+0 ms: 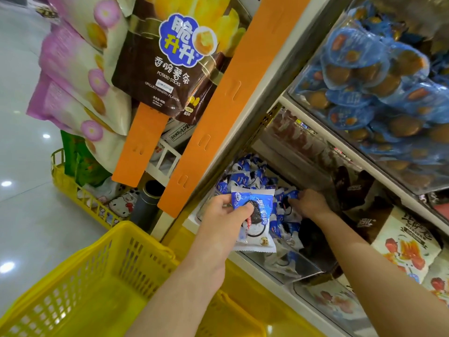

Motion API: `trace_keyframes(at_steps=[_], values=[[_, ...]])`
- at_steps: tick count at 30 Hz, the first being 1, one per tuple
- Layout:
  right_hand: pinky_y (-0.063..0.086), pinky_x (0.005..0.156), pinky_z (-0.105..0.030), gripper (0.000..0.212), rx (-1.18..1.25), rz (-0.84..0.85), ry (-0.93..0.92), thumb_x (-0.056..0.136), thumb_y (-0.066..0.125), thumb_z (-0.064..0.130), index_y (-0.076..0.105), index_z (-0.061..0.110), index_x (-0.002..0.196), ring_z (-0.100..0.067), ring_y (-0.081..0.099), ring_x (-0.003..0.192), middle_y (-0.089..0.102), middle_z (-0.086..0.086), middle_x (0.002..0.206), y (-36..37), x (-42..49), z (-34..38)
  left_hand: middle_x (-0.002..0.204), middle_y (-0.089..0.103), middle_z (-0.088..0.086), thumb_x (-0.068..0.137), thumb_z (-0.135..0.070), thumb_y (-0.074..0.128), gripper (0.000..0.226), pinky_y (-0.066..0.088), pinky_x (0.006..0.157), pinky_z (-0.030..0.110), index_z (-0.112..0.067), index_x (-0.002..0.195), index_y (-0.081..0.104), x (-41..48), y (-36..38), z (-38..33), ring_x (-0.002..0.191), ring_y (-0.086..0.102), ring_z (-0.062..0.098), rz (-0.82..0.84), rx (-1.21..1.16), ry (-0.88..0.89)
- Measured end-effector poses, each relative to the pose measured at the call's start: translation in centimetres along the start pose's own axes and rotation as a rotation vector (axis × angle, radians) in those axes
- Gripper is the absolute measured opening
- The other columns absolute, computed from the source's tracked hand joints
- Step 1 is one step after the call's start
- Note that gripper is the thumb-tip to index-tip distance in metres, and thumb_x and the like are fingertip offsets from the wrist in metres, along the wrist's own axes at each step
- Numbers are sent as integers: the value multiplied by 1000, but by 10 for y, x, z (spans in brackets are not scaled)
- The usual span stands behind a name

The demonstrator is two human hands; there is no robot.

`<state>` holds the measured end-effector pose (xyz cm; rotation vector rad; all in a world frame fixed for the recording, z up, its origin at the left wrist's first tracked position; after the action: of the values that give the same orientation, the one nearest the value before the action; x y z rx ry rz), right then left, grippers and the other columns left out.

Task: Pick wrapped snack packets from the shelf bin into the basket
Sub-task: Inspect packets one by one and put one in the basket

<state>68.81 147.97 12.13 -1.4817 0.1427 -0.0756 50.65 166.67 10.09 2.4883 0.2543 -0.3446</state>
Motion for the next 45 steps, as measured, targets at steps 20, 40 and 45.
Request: trace_keyframes(at_steps=[20,40,45], values=[[41,59,-23,30,-2,101,37,91,58,22,47,8,66,-20,53,69,49,-5,69,6,17,0,92,65,-1,88,-16,59,23,41,39,6,-20,110,52,5,1,3,60,65,-1,-11,-33,8],[42,56,-11,25,632,-168,-491,98,38,34,62,28,94,-4,56,65,64,14,87,-13,-97,48,94,67,0,91,-15,56,13,52,63,24,-21,102,54,4,-4,12,84,67,13,-44,59,64],[43,56,-15,20,656,-25,-683,91,53,32,66,20,82,-4,56,62,64,8,71,-3,-148,54,97,66,0,92,-15,53,15,47,60,22,-22,105,54,-3,-8,17,86,65,11,-51,170,133]])
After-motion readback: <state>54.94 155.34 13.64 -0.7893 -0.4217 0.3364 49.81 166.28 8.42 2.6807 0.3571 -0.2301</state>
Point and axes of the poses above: each hand's wrist, its own x-axis towards the middle knuckle, its own y-axis out of the palm, z = x × y, the point moved 2 cm from there along x, towards the middle knuckle
